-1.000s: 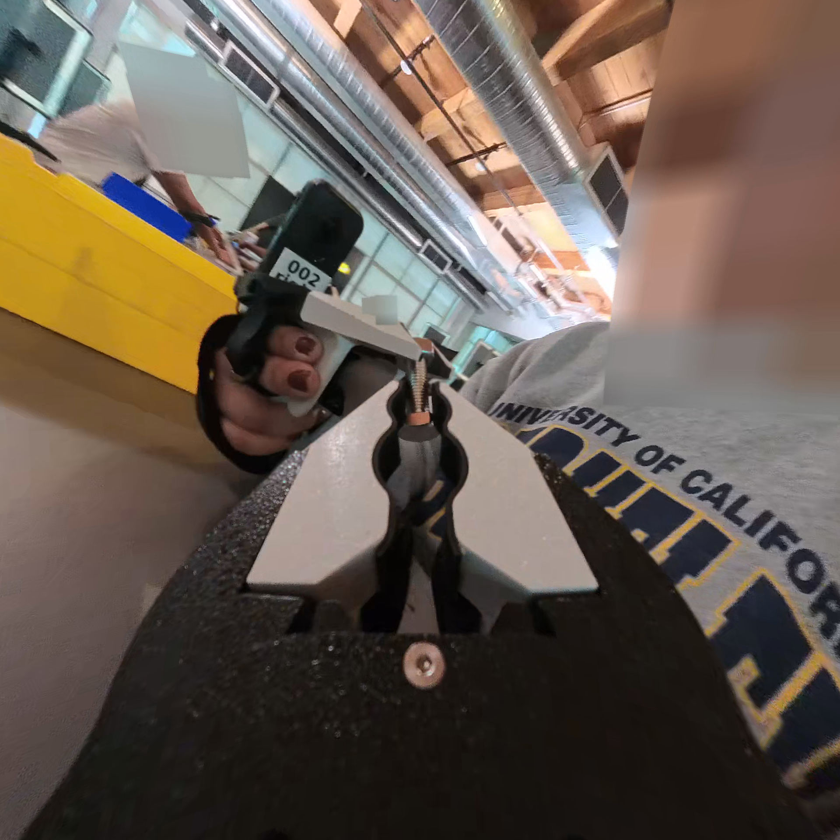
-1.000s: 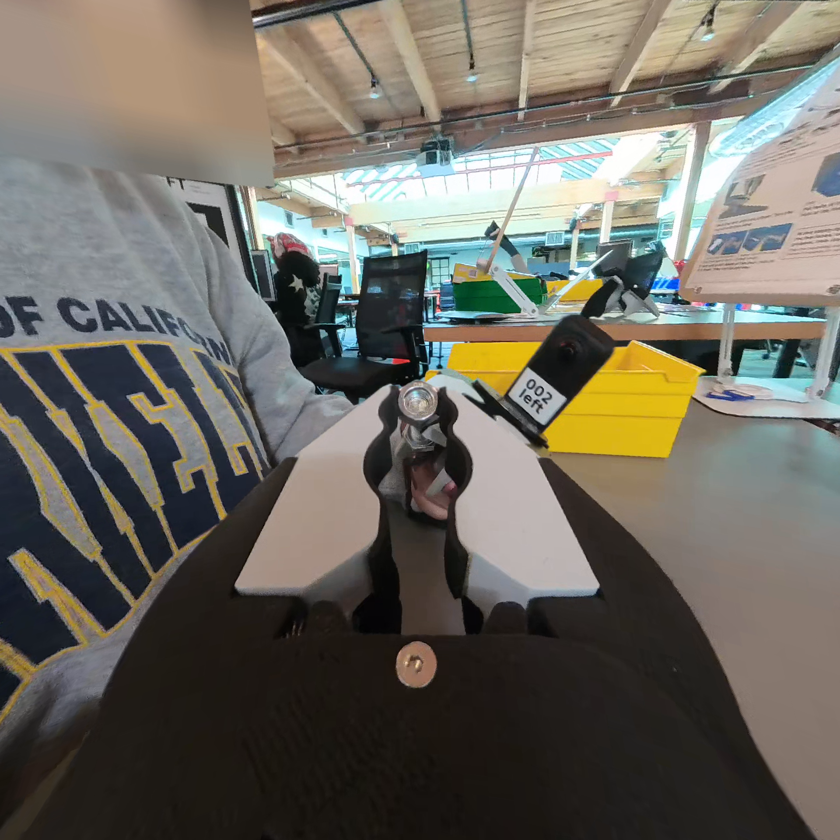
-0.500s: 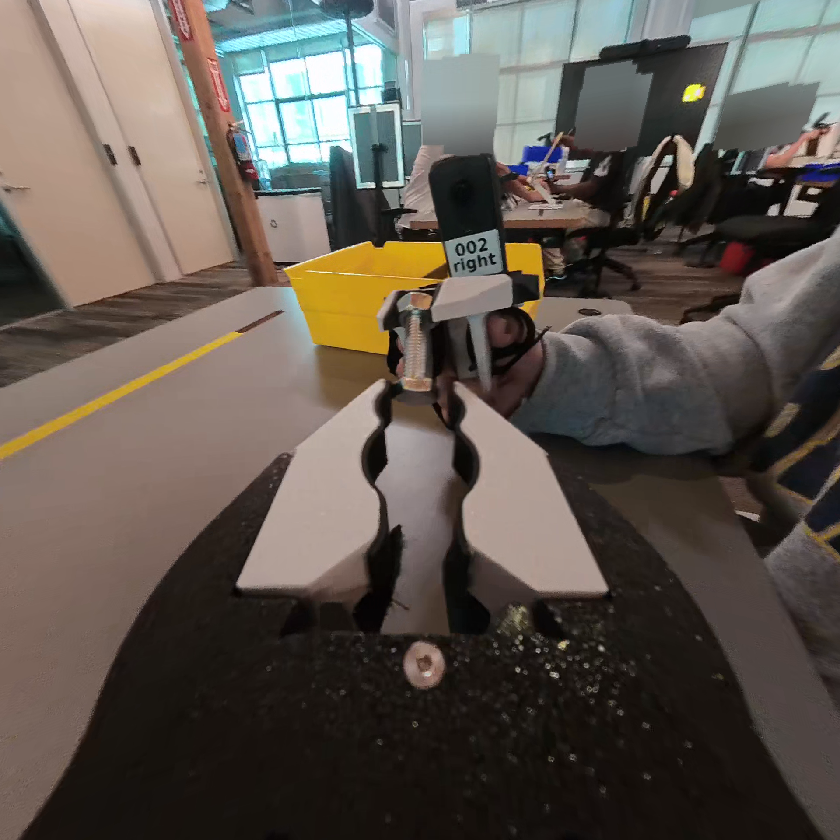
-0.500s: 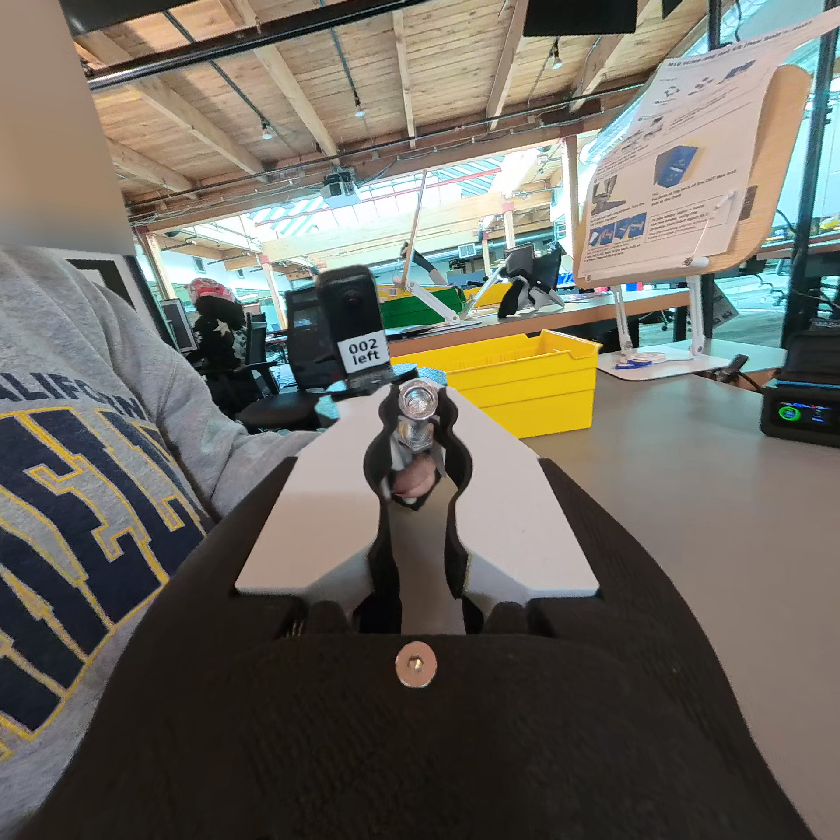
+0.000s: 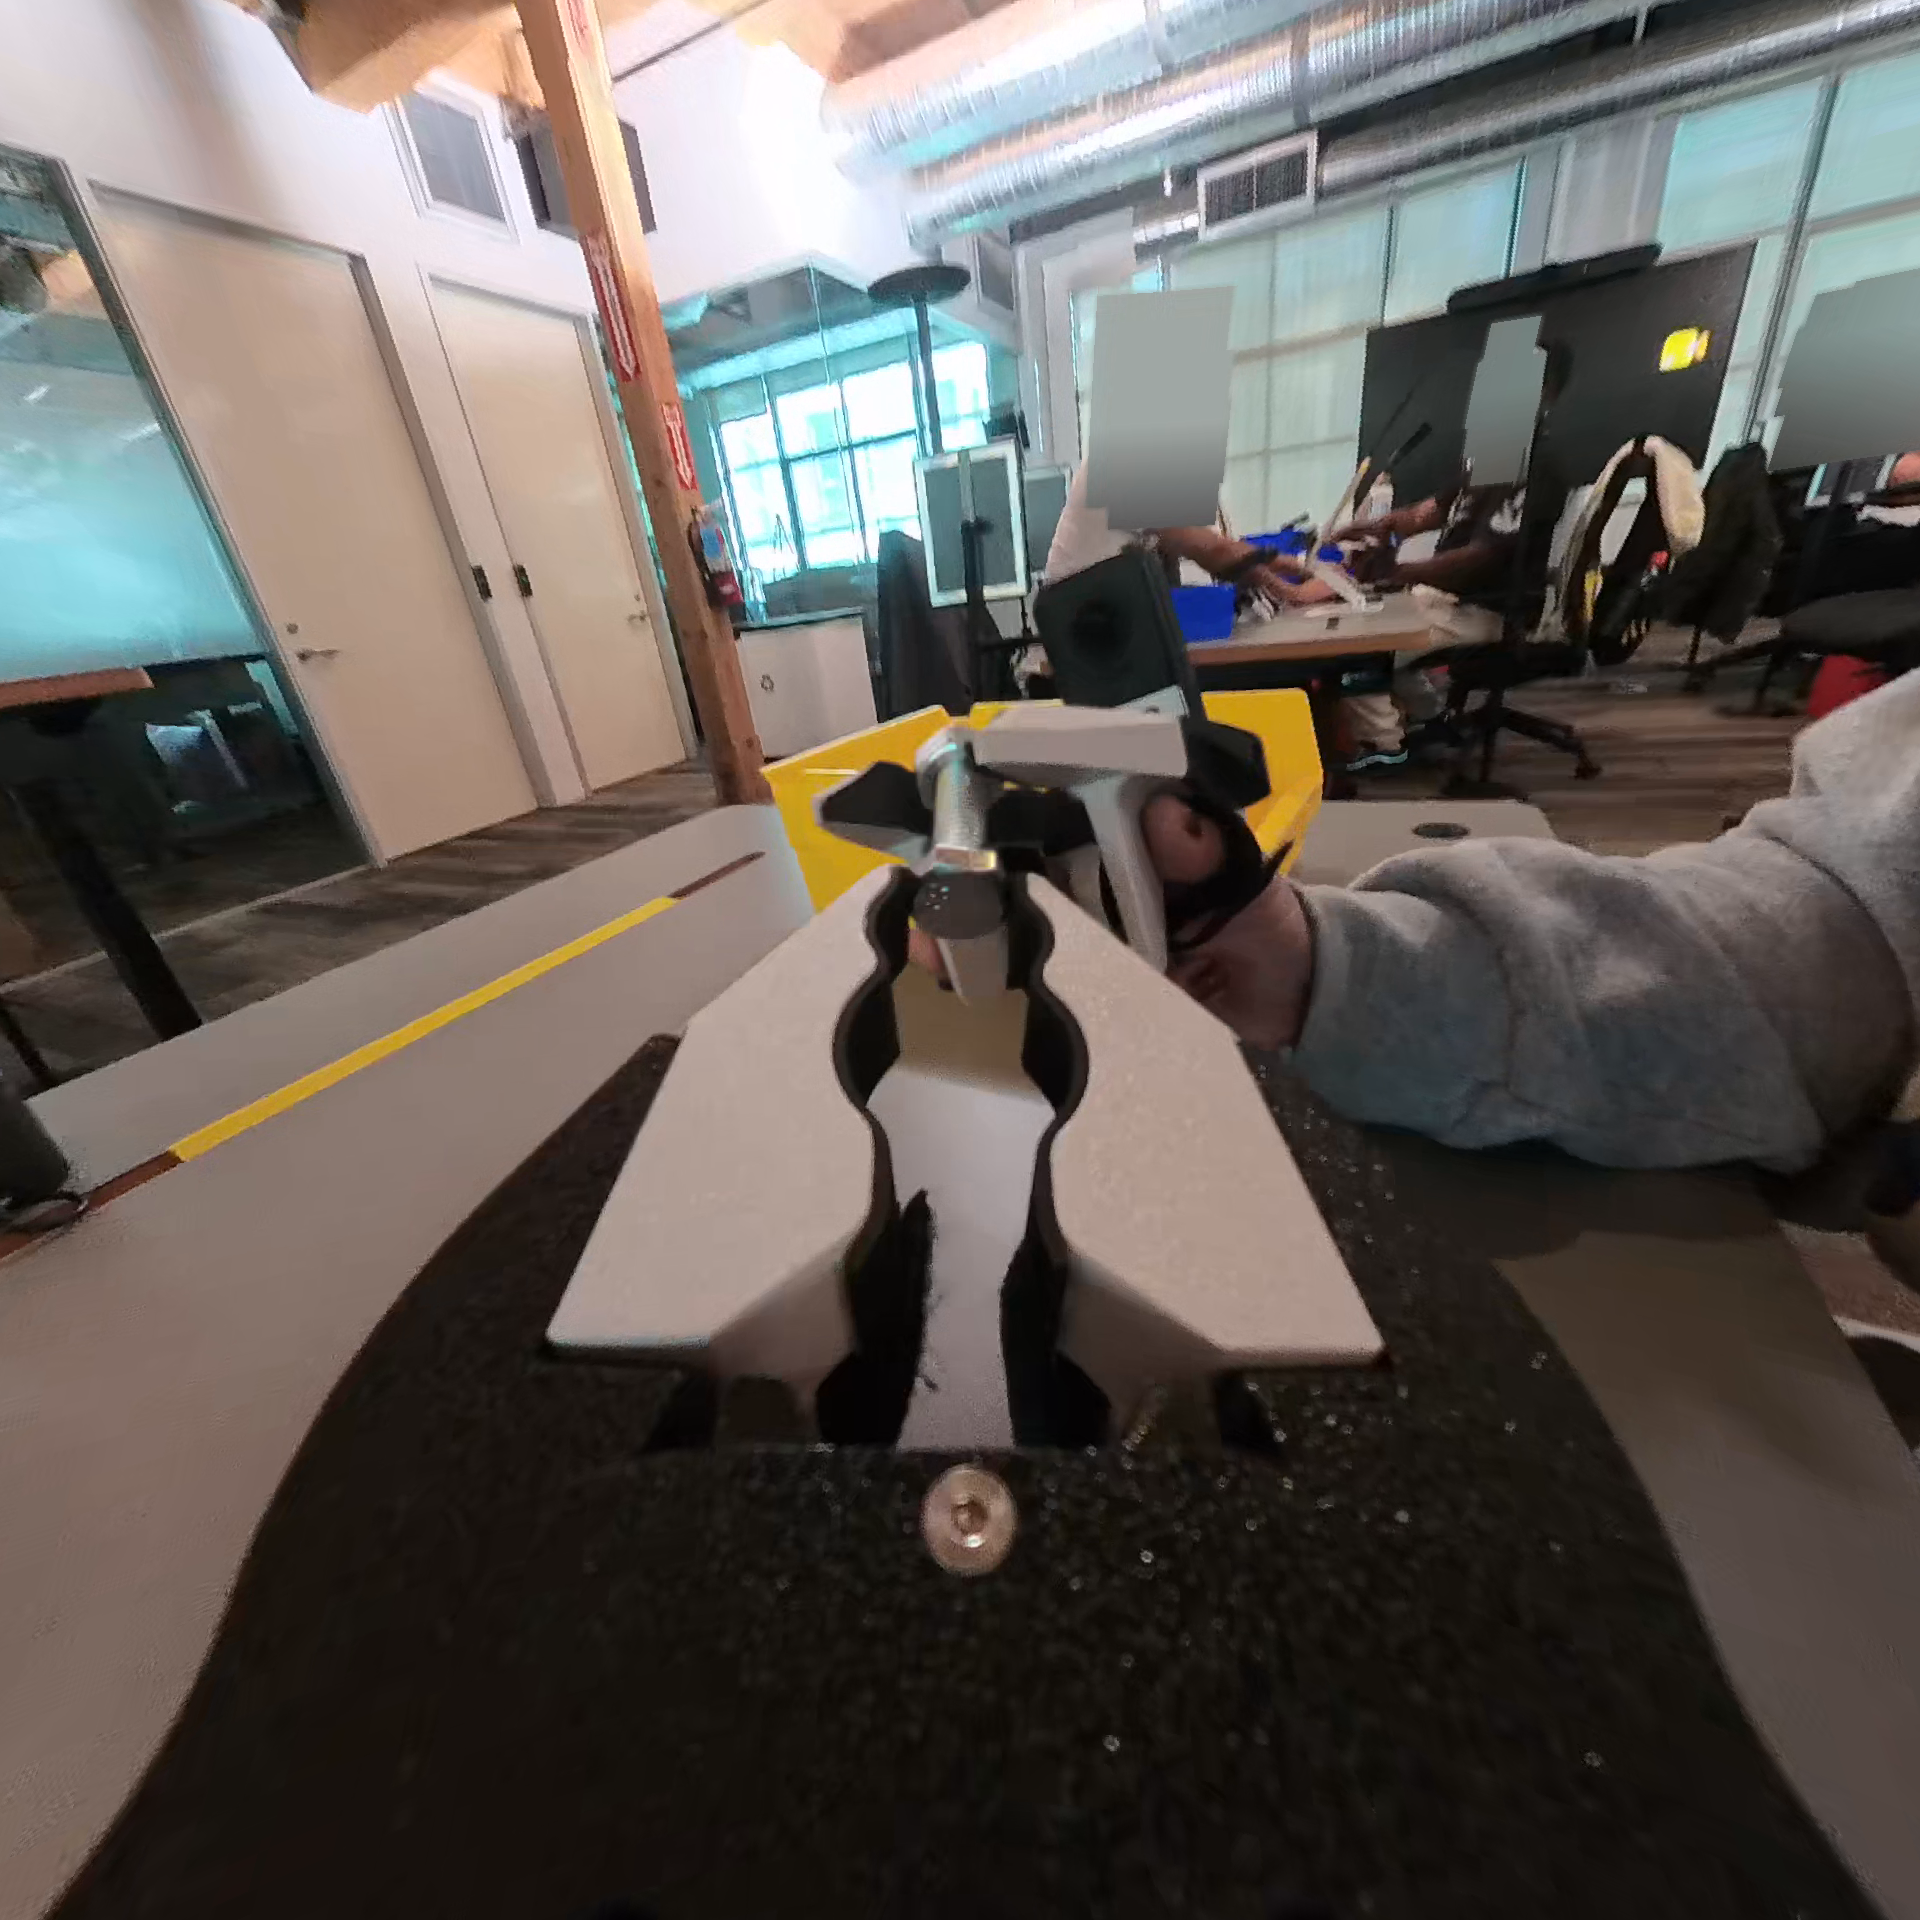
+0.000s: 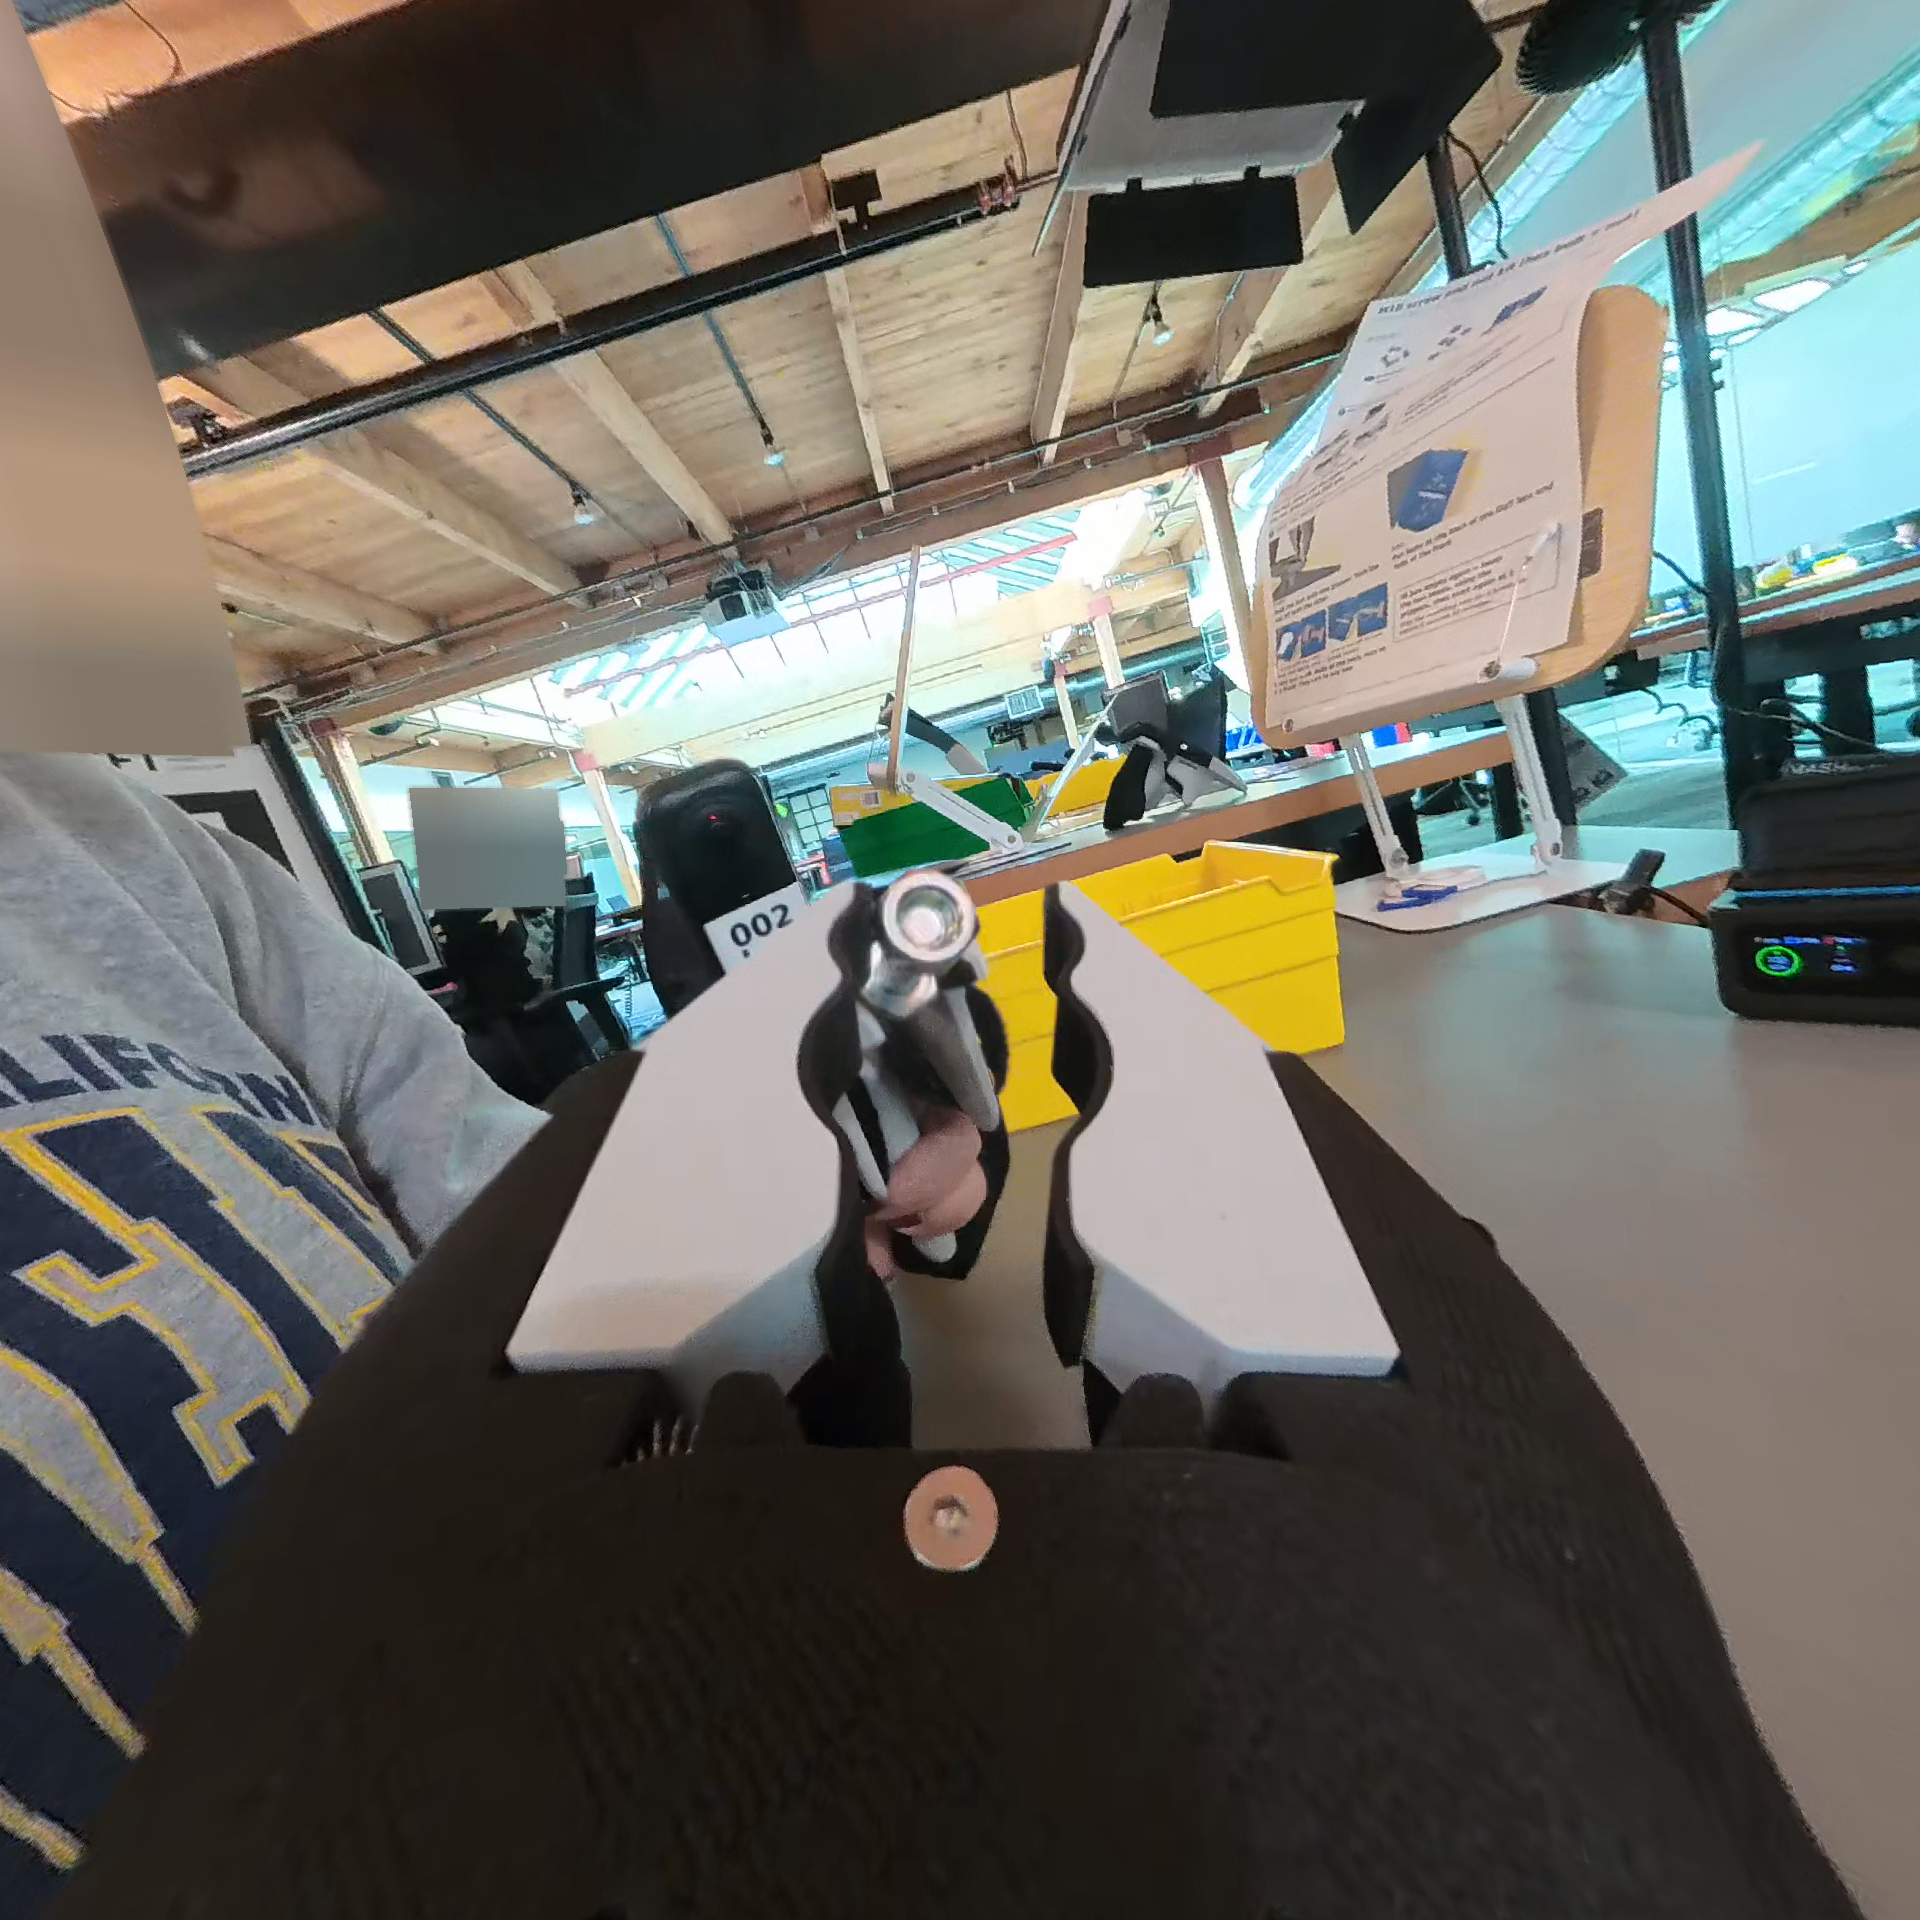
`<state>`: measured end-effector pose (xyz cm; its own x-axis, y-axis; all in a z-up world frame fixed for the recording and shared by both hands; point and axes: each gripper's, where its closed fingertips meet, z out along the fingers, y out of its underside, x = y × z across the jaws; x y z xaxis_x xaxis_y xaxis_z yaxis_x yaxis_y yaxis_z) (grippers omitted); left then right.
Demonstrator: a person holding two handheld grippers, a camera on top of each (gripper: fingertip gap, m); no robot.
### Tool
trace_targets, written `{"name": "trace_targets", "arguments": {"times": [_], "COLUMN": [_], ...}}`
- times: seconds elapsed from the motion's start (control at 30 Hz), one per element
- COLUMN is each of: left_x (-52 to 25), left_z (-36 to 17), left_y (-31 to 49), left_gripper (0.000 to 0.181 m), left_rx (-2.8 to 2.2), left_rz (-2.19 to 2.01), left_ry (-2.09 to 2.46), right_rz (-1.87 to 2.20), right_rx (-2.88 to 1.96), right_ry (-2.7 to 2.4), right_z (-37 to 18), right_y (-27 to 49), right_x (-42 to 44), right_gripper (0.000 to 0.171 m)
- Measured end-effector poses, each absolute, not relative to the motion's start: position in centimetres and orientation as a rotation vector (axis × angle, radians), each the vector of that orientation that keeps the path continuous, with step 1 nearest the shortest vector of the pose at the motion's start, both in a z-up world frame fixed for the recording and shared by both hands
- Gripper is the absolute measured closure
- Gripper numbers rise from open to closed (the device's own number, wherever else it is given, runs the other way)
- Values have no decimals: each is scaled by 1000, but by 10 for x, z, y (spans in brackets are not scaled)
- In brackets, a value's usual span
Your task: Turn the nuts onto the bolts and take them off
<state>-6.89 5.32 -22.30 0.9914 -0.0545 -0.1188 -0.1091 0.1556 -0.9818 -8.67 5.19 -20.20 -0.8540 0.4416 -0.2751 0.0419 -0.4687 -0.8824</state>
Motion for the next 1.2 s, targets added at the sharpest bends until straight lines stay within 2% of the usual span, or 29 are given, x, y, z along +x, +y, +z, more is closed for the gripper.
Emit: {"name": "trace_targets", "arguments": {"times": [0.13,0.27,0.33,0.5,0.6,0.67,0.73,0.83,0.93,1.0,1.03,1.07,1.1,1.13,1.2], "left_x": [-75,-71,-68,-63,-77,-89,-98,-107,-100,-94,-92,-90,-88,-86,-82], "left_z": [-217,-220,-220,-214,-212,-217,-220,-223,-222,-223,-222,-221,-218,-215,-206], "left_y": [47,50,49,33,26,29,31,34,39,43,43,43,42,41,38], "left_gripper": [165,165,165,164,164,164,164,164,164,164,164,164,164,164,165], "left_rx": [-1370,-1386,-1389,-1409,-1415,-1452,-1452,-1428,-1426,-1434,-1430,-1420,-1406,-1385,-1330], "left_rz": [13,2,-49,-542,-426,-249,-106,25,58,77,89,102,117,138,176], "left_ry": [103,128,143,96,72,51,20,-43,-12,17,25,33,38,44,62], "right_rz": [2463,2557,2557,2256,2055,1752,1262,508,199,196,193,180,210,303,740], "right_rx": [-722,-699,-659,-461,-550,-722,-975,-1459,-1778,-1872,-1931,-1979,-1980,-1914,-1645], "right_ry": [-1432,-1481,-1518,-1643,-1573,-1529,-1476,-1581,-1768,-1822,-1800,-1759,-1710,-1639,-1551], "right_z": [-199,-199,-199,-189,-161,-149,-154,-213,-276,-301,-308,-309,-302,-283,-233], "right_y": [56,48,47,59,80,115,186,301,352,365,369,369,361,346,277], "right_x": [-86,-79,-76,-61,-54,-51,-45,4,42,43,44,46,45,35,-3], "right_gripper": [141,155,156,156,156,155,155,155,155,155,147,126,117,115,115]}}
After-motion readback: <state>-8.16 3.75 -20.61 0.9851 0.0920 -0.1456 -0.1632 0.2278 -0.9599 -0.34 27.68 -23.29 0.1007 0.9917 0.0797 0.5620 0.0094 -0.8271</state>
